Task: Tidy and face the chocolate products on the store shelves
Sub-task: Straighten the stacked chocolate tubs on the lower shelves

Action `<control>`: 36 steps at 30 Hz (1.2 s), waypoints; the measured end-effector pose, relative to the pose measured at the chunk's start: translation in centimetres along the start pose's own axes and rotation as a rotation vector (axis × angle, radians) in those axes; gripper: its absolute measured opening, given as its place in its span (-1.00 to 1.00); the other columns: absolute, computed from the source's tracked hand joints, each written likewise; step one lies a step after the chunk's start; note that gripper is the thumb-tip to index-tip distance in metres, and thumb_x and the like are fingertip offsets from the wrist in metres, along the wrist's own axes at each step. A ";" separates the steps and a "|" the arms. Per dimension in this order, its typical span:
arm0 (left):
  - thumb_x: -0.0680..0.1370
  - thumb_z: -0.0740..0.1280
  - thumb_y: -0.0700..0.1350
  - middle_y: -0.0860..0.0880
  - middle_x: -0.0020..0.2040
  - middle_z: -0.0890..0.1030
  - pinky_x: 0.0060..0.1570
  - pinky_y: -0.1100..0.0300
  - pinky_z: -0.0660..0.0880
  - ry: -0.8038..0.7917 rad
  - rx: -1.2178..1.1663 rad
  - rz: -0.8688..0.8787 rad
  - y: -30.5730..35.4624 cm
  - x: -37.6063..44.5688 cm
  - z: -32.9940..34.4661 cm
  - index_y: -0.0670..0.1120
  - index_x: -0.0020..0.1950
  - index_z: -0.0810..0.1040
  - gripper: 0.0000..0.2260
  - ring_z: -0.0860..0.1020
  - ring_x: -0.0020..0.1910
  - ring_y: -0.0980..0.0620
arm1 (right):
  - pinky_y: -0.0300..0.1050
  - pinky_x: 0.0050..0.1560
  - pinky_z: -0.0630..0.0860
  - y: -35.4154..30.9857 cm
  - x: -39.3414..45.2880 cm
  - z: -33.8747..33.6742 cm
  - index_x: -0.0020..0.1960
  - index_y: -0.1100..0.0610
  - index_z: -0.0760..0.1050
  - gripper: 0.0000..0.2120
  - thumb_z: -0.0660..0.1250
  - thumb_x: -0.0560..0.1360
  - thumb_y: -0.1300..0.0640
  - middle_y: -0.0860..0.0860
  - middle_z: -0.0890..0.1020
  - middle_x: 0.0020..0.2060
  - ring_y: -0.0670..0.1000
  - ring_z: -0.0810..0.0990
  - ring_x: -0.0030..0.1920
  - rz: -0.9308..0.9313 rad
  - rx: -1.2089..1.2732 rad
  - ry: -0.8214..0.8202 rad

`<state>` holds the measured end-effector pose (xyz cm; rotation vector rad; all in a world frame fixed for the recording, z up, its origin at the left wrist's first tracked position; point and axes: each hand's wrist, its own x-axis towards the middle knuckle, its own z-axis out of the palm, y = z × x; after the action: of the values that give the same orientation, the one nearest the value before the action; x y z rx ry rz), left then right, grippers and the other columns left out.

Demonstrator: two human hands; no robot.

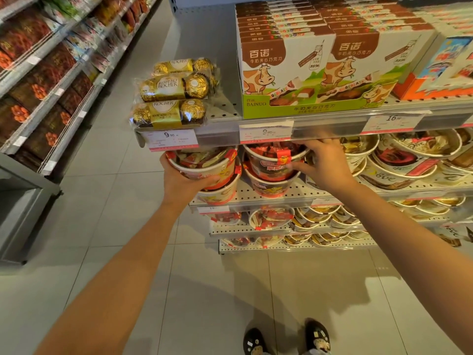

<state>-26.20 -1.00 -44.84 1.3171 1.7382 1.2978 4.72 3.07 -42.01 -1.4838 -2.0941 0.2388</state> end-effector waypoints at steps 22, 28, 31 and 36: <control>0.28 0.57 -0.05 0.06 0.29 0.46 0.14 0.27 0.50 -0.179 -0.092 -0.013 -2.9 -0.1 0.2 -0.06 0.44 0.19 -0.16 0.45 0.24 0.25 | -0.30 0.11 0.12 -0.3 -0.9 3.2 0.28 0.16 0.39 -0.36 0.44 0.35 -0.16 0.08 0.49 0.14 0.16 0.34 0.21 0.018 0.132 0.204; 0.16 0.62 -0.09 0.22 0.17 0.37 -0.02 0.43 0.49 0.084 -0.009 0.037 -2.5 -1.7 2.8 -0.05 0.38 0.10 -0.05 0.43 0.15 0.38 | -0.24 0.35 0.24 0.0 -2.0 4.0 0.34 0.21 0.28 -0.36 0.48 0.40 0.02 0.18 0.31 0.29 0.05 0.25 0.35 -0.031 0.319 0.233; 0.16 0.63 -0.04 0.08 0.24 0.38 0.13 0.26 0.49 0.166 0.012 0.031 -2.1 -1.3 3.4 -0.08 0.38 0.09 -0.03 0.44 0.21 0.14 | -0.45 0.36 0.10 0.1 -2.3 4.1 0.38 0.12 0.27 -0.38 0.46 0.41 0.06 0.21 0.16 0.39 -0.02 0.13 0.41 -0.004 0.350 0.195; 0.17 0.63 0.00 0.07 0.23 0.49 0.04 0.23 0.56 0.172 -0.037 0.063 -2.9 -0.8 3.2 -0.05 0.31 0.19 -0.13 0.53 0.14 0.18 | 0.15 0.30 0.40 0.8 -1.1 4.7 0.29 0.03 0.36 -0.56 0.40 0.46 0.03 0.13 0.19 0.35 0.11 0.26 0.40 -0.037 0.460 0.209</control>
<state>-24.15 -0.73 -48.77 1.2808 1.7898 1.5103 3.08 3.16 -46.66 -1.1401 -1.7505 0.4922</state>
